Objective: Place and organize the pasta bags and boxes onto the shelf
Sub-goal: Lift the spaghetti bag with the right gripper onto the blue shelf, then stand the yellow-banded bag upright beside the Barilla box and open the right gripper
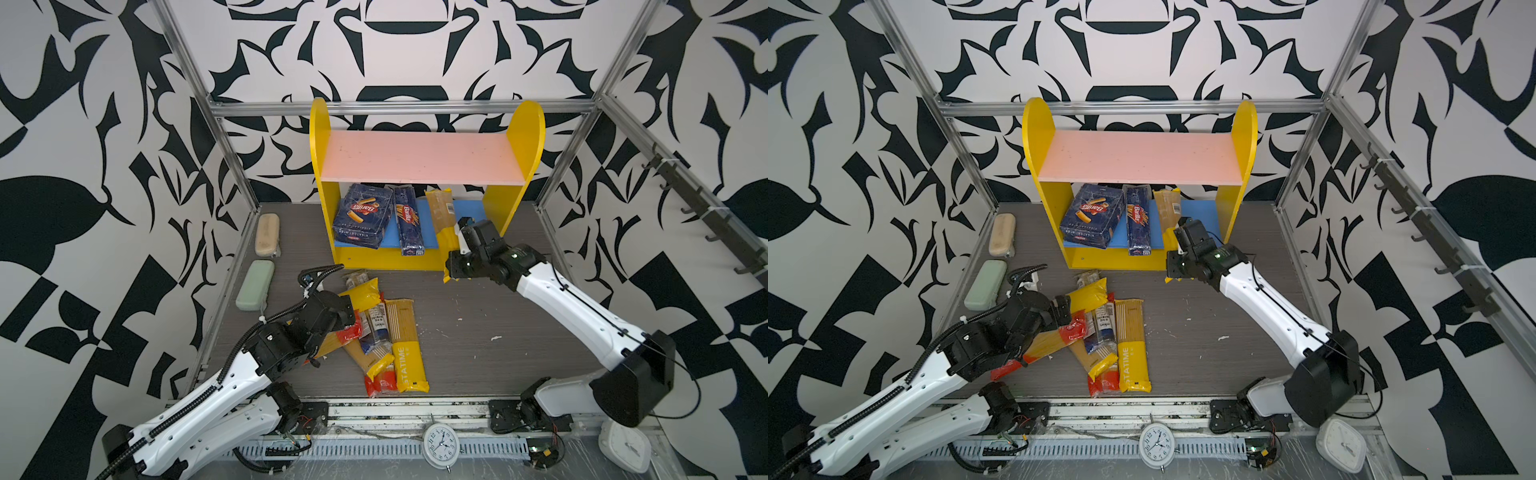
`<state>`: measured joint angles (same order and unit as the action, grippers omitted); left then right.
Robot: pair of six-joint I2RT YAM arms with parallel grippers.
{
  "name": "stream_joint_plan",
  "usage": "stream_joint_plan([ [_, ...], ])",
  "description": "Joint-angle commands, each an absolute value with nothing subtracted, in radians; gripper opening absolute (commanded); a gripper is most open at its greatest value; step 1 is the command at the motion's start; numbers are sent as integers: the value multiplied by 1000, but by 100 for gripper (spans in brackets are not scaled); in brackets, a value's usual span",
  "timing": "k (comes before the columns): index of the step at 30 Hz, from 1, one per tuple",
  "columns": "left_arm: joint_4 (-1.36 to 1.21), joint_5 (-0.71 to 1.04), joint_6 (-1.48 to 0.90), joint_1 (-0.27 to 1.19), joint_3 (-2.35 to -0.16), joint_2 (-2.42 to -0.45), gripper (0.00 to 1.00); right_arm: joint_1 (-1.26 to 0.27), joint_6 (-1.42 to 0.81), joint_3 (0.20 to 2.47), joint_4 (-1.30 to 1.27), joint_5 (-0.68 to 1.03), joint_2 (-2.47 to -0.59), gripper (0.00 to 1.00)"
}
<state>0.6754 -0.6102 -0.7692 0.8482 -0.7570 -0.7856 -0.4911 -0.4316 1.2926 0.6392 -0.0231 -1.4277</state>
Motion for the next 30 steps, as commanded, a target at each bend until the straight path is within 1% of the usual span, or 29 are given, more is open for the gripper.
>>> stream_joint_plan([
  [1,664,-639,-755,845,-755,-802,99,-451,-388,1405,455,-24,-1479,15],
  [8,647,-619,-756,845,-752,-823,99,-430,-382,1535,439,-12,-1643,15],
  [11,659,-623,-756,845,-752,-821,99,-422,-391,1565,444,-5,-1673,18],
  [16,661,-627,-756,844,-746,-803,99,-420,-414,1579,444,27,-1698,34],
  [18,667,-626,-754,845,-747,-797,99,-418,-420,1575,441,38,-1703,48],
  [20,681,-629,-754,845,-750,-790,99,-418,-428,1574,438,47,-1706,55],
  [23,697,-633,-756,844,-746,-774,99,-417,-433,1572,442,53,-1704,59],
  [30,717,-636,-776,845,-723,-715,99,-417,-439,1532,458,51,-1663,59],
])
